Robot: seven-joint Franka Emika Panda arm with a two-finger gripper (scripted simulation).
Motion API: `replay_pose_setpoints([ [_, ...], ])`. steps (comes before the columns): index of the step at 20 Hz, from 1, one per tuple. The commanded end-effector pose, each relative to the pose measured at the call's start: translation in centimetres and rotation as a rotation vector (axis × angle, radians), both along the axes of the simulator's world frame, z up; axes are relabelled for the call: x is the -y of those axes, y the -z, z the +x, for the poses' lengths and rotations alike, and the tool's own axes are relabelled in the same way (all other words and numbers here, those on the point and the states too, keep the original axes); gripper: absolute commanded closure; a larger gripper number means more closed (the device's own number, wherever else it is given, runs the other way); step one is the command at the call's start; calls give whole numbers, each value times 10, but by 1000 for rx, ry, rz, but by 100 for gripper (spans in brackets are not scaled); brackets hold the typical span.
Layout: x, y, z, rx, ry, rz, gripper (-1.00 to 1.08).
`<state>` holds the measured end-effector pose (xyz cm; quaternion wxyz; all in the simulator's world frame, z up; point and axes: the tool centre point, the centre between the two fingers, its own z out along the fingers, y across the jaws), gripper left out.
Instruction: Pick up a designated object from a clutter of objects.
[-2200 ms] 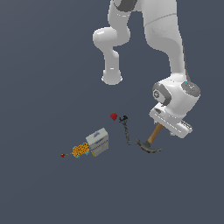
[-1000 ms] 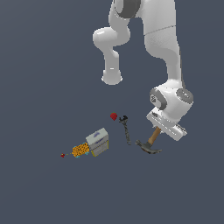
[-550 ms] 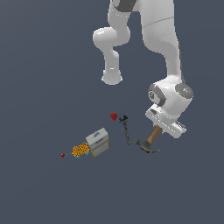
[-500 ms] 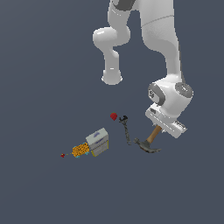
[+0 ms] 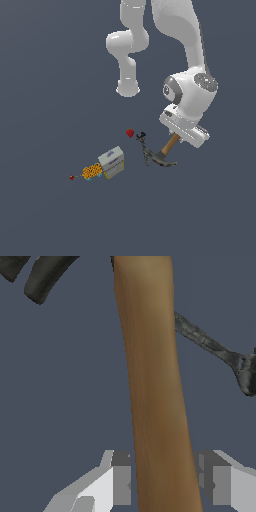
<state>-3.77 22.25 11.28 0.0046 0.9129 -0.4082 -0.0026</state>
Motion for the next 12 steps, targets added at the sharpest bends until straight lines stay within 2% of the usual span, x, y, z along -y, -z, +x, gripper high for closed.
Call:
replay_pose_setpoints([
  [1,13,-23,-2,4,0,2,108],
  [12,77,-128,-15,5,-1,7,108],
])
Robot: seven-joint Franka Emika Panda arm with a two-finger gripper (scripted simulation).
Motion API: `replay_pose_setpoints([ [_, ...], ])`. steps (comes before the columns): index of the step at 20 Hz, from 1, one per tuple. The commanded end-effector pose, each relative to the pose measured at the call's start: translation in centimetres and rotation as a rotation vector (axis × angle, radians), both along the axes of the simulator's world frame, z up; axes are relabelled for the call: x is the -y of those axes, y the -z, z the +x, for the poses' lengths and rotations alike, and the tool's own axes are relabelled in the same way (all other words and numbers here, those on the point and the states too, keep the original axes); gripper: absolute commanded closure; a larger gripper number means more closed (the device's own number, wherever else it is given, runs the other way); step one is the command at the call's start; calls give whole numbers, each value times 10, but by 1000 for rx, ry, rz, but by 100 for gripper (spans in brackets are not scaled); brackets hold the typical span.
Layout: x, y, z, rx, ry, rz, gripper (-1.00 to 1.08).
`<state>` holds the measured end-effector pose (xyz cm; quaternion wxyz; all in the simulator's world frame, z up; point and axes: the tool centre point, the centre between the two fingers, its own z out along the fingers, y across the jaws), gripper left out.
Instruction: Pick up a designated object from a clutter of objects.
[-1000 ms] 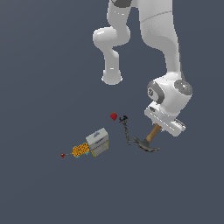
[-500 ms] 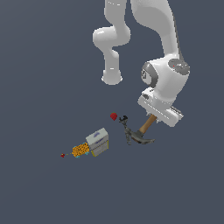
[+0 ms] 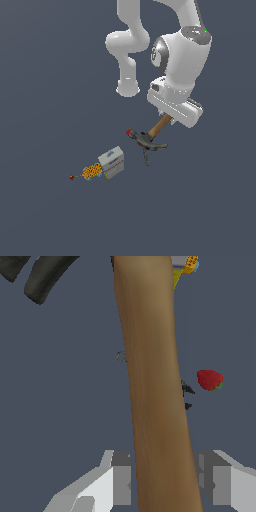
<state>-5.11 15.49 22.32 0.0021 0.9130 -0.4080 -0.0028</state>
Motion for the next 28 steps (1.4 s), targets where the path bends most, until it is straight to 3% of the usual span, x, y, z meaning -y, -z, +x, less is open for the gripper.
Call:
replay_pose_setpoints([
  [1,16,-28,-3,4,0,3,108],
  [15,85,-141,-13,6,0,3,108],
  [28,101,-168,-12,7,1,2,108],
])
